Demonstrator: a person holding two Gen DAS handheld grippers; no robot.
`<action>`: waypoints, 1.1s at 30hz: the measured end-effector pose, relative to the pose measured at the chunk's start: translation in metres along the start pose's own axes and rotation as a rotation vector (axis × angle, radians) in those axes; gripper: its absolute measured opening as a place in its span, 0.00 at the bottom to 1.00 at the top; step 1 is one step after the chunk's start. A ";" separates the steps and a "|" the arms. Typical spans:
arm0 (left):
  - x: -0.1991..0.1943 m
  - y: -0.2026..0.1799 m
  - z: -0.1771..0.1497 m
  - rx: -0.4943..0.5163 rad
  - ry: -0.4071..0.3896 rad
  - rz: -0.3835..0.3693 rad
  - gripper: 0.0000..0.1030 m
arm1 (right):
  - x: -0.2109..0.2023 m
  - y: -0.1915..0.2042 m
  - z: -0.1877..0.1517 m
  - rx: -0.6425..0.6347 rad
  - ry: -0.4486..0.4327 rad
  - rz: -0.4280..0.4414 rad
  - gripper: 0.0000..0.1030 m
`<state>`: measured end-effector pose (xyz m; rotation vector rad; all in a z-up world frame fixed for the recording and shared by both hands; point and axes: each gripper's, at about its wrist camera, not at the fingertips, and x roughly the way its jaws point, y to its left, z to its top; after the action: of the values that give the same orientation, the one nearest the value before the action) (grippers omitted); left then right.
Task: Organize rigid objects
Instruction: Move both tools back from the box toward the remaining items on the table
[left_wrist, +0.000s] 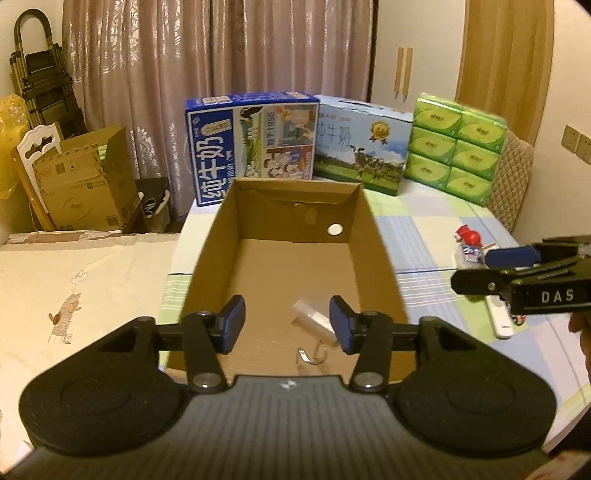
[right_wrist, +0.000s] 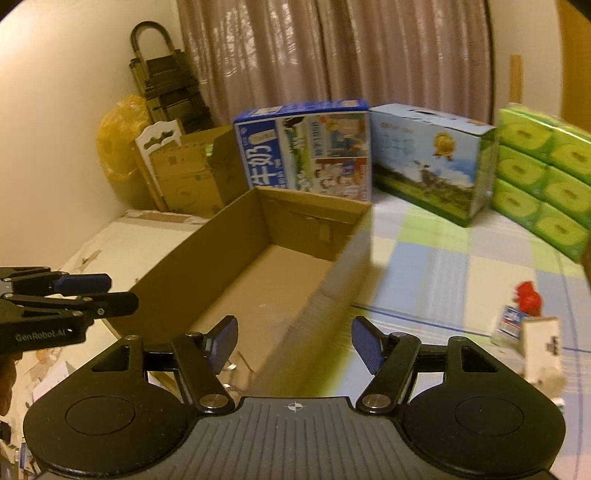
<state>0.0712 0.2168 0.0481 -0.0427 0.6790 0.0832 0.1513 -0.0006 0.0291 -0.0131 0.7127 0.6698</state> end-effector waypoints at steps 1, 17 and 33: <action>-0.003 -0.005 0.000 -0.001 -0.006 -0.005 0.53 | -0.006 -0.003 -0.002 0.004 -0.005 -0.010 0.63; -0.027 -0.104 0.007 0.032 -0.060 -0.127 0.83 | -0.105 -0.082 -0.065 0.117 -0.055 -0.171 0.64; 0.005 -0.193 -0.004 0.098 -0.030 -0.229 0.83 | -0.152 -0.157 -0.122 0.255 -0.048 -0.302 0.65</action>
<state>0.0904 0.0246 0.0442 -0.0248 0.6433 -0.1691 0.0835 -0.2389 -0.0049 0.1272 0.7277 0.2865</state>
